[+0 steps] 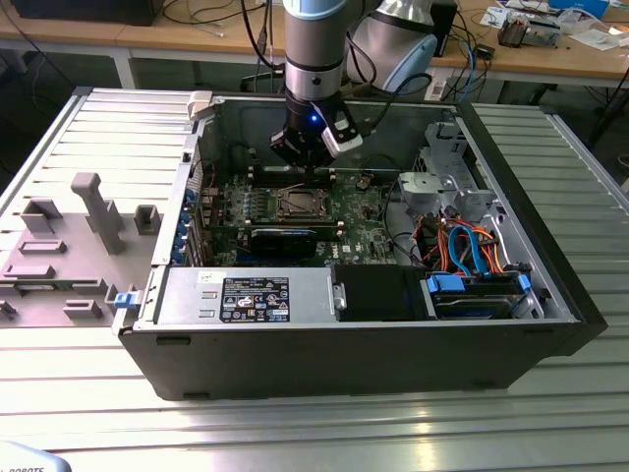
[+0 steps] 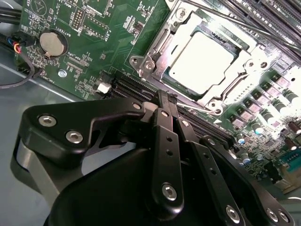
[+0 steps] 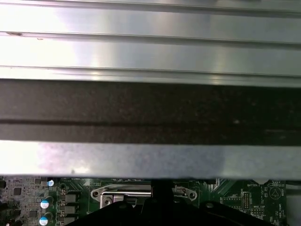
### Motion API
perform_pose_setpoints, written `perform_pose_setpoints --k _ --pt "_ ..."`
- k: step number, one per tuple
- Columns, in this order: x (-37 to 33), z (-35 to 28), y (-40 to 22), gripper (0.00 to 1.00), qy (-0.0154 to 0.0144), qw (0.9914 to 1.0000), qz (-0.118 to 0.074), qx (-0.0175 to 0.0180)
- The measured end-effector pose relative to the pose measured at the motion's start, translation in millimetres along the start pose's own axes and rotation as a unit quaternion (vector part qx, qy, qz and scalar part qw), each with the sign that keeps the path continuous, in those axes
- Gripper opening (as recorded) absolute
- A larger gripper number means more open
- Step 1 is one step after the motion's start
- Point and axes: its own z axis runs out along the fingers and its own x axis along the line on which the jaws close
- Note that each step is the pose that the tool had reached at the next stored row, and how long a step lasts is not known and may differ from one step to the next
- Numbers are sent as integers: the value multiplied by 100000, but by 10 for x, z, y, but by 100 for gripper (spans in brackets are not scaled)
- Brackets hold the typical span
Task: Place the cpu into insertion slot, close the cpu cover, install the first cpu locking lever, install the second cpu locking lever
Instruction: 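Install the first cpu locking lever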
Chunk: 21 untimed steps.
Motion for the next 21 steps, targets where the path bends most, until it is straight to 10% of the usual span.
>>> perform_pose_setpoints --k 21 --pt "-35 86 -14 11 842 99994 571 -498"
